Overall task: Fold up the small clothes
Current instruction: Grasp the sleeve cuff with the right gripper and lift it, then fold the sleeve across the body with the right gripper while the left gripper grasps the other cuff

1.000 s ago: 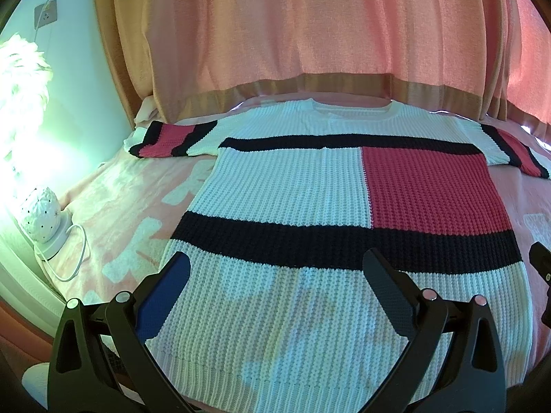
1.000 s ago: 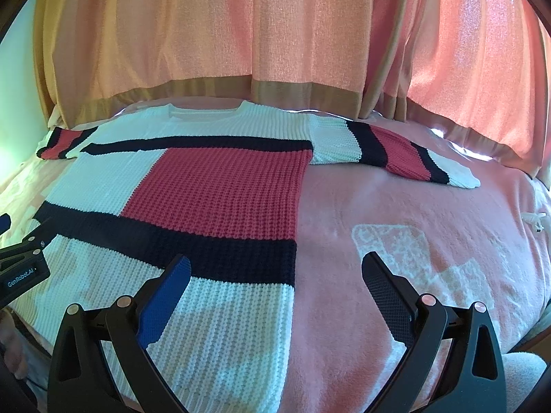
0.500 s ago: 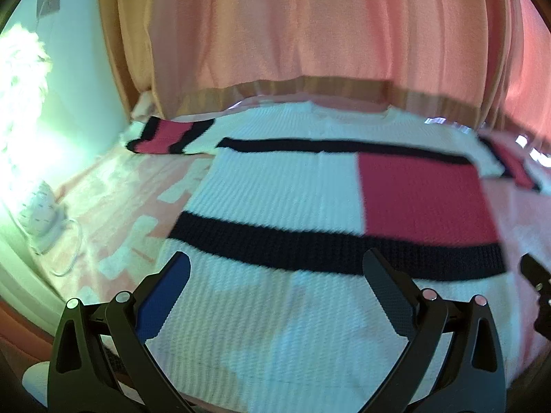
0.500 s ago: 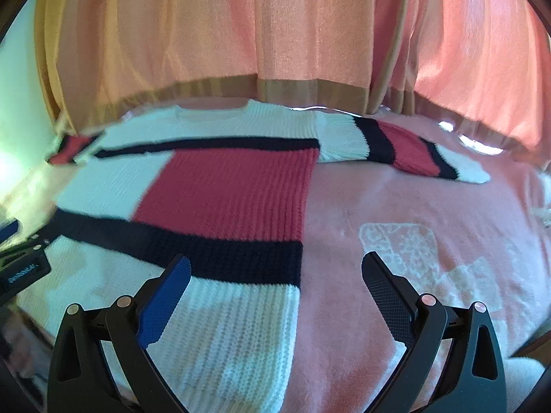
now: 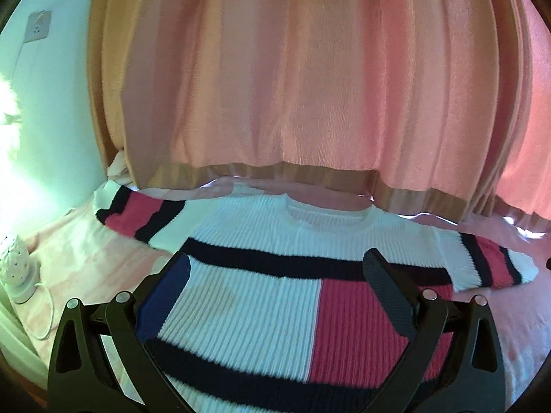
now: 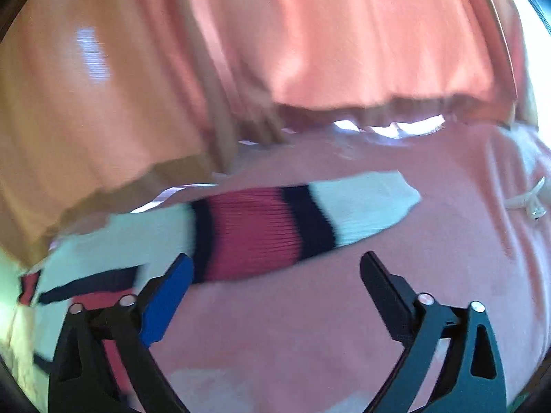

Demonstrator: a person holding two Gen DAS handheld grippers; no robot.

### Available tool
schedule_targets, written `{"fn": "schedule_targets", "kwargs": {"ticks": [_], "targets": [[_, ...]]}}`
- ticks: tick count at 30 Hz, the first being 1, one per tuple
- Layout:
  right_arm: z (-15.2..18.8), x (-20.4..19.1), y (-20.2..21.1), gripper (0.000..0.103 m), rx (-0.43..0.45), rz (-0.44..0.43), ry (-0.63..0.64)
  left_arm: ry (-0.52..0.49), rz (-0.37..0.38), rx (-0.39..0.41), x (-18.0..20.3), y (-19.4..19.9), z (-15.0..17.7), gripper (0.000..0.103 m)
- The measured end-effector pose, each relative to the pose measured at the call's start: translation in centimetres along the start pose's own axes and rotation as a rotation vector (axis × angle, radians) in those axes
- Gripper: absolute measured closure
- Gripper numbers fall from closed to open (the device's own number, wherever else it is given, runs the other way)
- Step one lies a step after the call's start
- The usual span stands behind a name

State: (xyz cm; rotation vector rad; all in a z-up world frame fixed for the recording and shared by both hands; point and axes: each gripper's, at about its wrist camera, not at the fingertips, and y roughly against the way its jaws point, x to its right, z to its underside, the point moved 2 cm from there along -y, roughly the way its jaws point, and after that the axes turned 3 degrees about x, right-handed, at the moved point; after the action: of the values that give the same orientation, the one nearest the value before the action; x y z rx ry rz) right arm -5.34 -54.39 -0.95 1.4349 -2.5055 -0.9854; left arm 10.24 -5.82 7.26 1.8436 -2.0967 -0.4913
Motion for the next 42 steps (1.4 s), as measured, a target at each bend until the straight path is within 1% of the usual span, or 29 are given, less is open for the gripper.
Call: {"fn": "schedule_targets", "kwargs": {"ticks": [2,3,5,6,9,11,13,14,16,18,19,20,23,24,25,27,29,31,33,35,36,37,38,39,40,41,42], "targets": [[-0.4,2.5,-3.7,0.021,-0.043,0.002,-0.059,-0.012,-0.02,-0.011,0.7,-1.9,0.3,0.005],[-0.5,3.7,-5.5,0.022,-0.059,0.012,-0.089,-0.013,-0.025,-0.017,0.7,-2.5,0.5,0.005],[-0.6,5.1,-7.5,0.023,-0.071,0.022,-0.114,-0.014,-0.047,-0.029,0.7,-3.8,1.1,0.005],[-0.6,5.8,-8.8,0.026,-0.084,0.032,-0.121,-0.013,-0.056,-0.035,0.6,-4.3,1.4,0.005],[-0.7,7.7,-10.9,0.033,-0.101,0.032,-0.148,-0.011,-0.071,-0.078,0.5,-5.8,2.1,0.005],[-0.8,8.7,-11.9,0.035,-0.102,0.028,-0.179,-0.002,-0.07,-0.095,0.5,-6.4,2.2,0.005],[-1.0,9.1,-12.2,0.036,-0.077,0.011,-0.2,0.006,-0.061,-0.105,0.6,-6.8,2.3,0.005],[-1.1,9.1,-12.5,0.038,-0.073,0.01,-0.204,0.003,-0.061,-0.106,0.8,-6.9,2.4,0.005],[-1.2,9.1,-12.8,0.048,-0.065,0.024,-0.204,-0.014,-0.065,-0.11,1.0,-7.0,2.6,0.005],[-1.2,9.4,-13.2,0.087,-0.062,0.001,-0.231,-0.027,-0.064,-0.117,1.3,-7.1,2.8,0.005],[-1.1,9.8,-13.4,0.089,-0.063,-0.025,-0.262,-0.032,-0.061,-0.12,1.5,-7.1,2.9,0.005],[-1.2,10.0,-13.3,0.09,-0.049,-0.033,-0.284,-0.036,-0.062,-0.12,1.6,-7.1,3.0,0.005],[-1.8,9.2,-12.2,0.093,-0.003,-0.04,-0.258,-0.042,-0.062,-0.113,1.7,-7.0,3.0,0.005],[-2.2,8.7,-11.6,0.093,0.016,-0.051,-0.251,-0.042,-0.064,-0.11,1.7,-7.0,2.9,0.005],[-2.8,8.0,-10.6,0.093,0.039,-0.082,-0.252,-0.041,-0.061,-0.109,1.6,-6.9,2.8,0.005],[-4.1,6.3,-9.0,0.093,0.069,-0.14,-0.246,-0.03,-0.055,-0.111,1.4,-6.8,2.7,0.005],[-5.7,2.6,-6.9,0.093,0.104,-0.224,-0.189,-0.014,-0.047,-0.108,1.1,-6.6,2.4,0.005],[-7.4,-3.1,-4.6,0.093,0.135,-0.324,-0.092,0.005,-0.042,-0.096,0.7,-6.1,1.9,0.005],[-8.2,-8.1,-3.0,0.093,0.153,-0.402,-0.013,0.032,-0.031,-0.083,-0.1,-5.6,1.3,0.005],[-8.3,-15.4,-1.3,0.093,0.153,-0.498,0.106,0.061,-0.021,-0.078,-1.1,-5.2,0.8,0.005],[-8.1,-17.8,-1.0,0.093,0.151,-0.526,0.143,0.072,-0.015,-0.079,-1.4,-5.1,0.6,0.005],[-7.4,-21.4,-0.7,0.093,0.138,-0.568,0.199,0.091,-0.002,-0.087,-2.1,-5.0,0.4,0.005],[-6.6,-24.4,-0.7,0.093,0.123,-0.595,0.246,0.104,0.004,-0.092,-2.6,-5.0,0.2,0.005],[-5.0,-28.1,-1.1,0.092,0.097,-0.629,0.303,0.117,0.008,-0.096,-3.1,-5.0,0.1,0.005],[-3.9,-30.2,-1.4,0.091,0.07,-0.654,0.335,0.129,0.011,-0.101,-3.7,-5.1,0.0,0.005],[-2.1,-32.9,-2.0,0.087,0.032,-0.684,0.379,0.139,0.009,-0.107,-4.3,-5.2,-0.1,0.005],[-1.1,-34.4,-2.3,0.087,0.02,-0.693,0.406,0.151,0.013,-0.115,-4.9,-5.5,-0.1,0.005]]}}
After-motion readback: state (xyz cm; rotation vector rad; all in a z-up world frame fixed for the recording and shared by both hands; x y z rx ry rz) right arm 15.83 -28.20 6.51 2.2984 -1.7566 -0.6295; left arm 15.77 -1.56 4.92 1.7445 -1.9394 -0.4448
